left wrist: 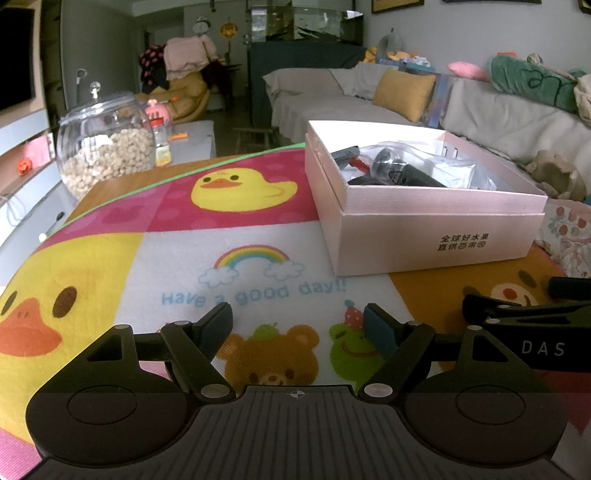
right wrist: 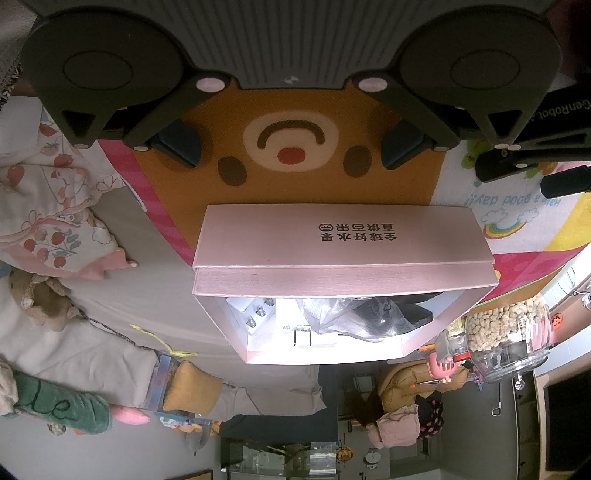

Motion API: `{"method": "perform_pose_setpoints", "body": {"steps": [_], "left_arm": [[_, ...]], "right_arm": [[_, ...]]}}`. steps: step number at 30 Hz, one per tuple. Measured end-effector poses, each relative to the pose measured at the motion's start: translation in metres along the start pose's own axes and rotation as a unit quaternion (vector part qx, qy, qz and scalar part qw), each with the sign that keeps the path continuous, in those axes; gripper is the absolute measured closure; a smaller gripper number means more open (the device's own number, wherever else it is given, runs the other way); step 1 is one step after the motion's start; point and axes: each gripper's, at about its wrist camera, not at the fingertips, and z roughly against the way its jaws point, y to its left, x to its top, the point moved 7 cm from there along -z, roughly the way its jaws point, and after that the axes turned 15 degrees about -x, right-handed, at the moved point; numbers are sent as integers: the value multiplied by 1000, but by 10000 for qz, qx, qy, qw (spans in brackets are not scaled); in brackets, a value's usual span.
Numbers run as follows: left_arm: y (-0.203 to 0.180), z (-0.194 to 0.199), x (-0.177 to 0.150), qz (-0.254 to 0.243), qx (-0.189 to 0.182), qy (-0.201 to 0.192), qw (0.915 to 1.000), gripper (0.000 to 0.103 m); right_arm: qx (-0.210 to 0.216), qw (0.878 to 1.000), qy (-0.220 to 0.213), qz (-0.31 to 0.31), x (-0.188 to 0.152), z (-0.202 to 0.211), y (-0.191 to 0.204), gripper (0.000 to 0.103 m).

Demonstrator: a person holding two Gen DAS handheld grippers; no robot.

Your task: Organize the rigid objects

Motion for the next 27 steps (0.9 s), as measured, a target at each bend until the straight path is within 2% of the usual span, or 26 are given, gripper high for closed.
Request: {"method": "perform_pose_setpoints", "body": {"steps": [27], "left_arm": [[1, 0, 0, 61, -76, -24, 9999, 20]], "right_arm": [[-1, 10000, -2, 1, 0, 0, 0, 0]]}}
